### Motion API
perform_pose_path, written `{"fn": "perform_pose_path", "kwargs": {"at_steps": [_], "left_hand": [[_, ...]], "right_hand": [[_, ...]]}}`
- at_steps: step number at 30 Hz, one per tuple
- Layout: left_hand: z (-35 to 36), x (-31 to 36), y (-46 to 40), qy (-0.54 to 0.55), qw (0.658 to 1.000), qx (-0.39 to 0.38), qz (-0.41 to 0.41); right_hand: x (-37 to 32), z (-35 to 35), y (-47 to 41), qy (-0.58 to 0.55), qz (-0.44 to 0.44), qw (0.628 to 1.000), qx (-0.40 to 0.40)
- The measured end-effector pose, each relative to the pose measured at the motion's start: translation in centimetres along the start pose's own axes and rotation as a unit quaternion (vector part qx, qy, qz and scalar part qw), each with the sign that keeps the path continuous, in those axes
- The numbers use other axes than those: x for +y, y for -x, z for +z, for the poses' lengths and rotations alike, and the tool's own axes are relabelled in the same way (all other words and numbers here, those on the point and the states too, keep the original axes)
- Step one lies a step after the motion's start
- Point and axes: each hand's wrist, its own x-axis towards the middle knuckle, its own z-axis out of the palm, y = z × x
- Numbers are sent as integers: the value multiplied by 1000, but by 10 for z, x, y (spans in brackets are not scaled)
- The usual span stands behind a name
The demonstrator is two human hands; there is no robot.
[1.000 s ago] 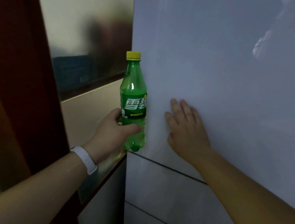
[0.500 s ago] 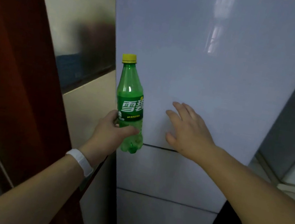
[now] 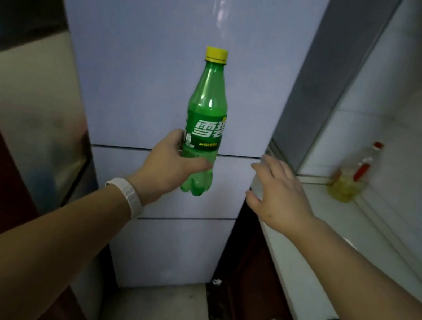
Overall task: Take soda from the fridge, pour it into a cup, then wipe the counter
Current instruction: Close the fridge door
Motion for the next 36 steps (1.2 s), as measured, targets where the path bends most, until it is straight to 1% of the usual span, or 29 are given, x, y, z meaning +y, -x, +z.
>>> {"fn": "perform_pose_path", "kwargs": {"at_steps": [8, 12, 18, 23, 27, 30, 33, 36], "left_hand": [[110, -15, -23, -10, 996, -89, -2], [170, -28, -50, -18, 989, -146, -12], [265, -55, -74, -26, 979, -197, -39], [323, -80, -79, -45, 963, -256, -64], [361, -100, -79, -63, 952, -288, -80], [382, -113, -80, -84, 943, -311, -89], [397, -129, -85, -97, 935, -325, -107], [407, -150, -94, -86, 931, -333, -123]], "right_hand": [[99, 11, 46, 22, 85, 996, -30], [155, 25, 57, 8, 118, 991, -54], [232, 50, 80, -23, 170, 983, -71], [281, 72, 104, -64, 217, 970, -88], [306, 85, 126, -108, 278, 950, -88], [317, 95, 141, -141, 331, 930, -73], [324, 110, 151, -184, 383, 903, -67], [327, 128, 156, -232, 436, 867, -62]]}}
